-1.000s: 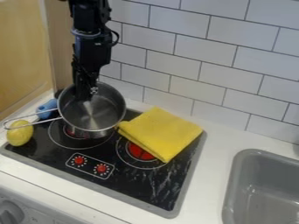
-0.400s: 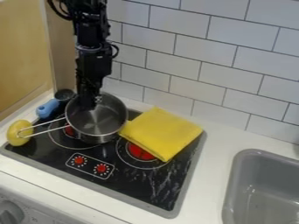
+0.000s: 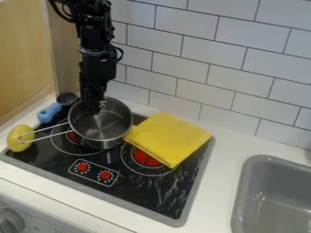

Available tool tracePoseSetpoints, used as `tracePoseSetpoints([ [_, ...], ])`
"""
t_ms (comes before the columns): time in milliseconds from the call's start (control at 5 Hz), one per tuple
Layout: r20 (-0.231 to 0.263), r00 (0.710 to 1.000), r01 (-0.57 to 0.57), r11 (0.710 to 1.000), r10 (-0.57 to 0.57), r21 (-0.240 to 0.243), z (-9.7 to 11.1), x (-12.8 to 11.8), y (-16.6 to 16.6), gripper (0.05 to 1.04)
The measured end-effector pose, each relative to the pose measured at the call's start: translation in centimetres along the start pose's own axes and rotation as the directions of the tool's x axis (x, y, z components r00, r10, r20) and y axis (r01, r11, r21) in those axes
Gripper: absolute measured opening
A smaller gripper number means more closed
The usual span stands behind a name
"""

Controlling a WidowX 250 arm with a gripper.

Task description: Take the silver pot and place it on the left burner

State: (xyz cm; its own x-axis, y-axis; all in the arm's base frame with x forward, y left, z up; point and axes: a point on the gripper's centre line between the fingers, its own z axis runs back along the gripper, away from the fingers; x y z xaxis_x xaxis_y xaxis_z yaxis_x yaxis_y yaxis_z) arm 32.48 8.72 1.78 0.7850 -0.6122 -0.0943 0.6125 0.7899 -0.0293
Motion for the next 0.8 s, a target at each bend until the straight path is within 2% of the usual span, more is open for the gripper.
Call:
tracePoseSetpoints([
  [200, -0.006, 1.000, -0.023, 1.000, 0.023, 0.005, 0.00, -0.10, 0.08, 0.261],
  [600, -0.005, 1.000, -0.016, 1.000, 0.016, 0.004, 0.05, -0.09, 0.06, 0.851],
  [800, -0.010, 1.000, -0.018, 1.000, 0.018, 0.007, 0.05, -0.17, 0.10, 1.021],
])
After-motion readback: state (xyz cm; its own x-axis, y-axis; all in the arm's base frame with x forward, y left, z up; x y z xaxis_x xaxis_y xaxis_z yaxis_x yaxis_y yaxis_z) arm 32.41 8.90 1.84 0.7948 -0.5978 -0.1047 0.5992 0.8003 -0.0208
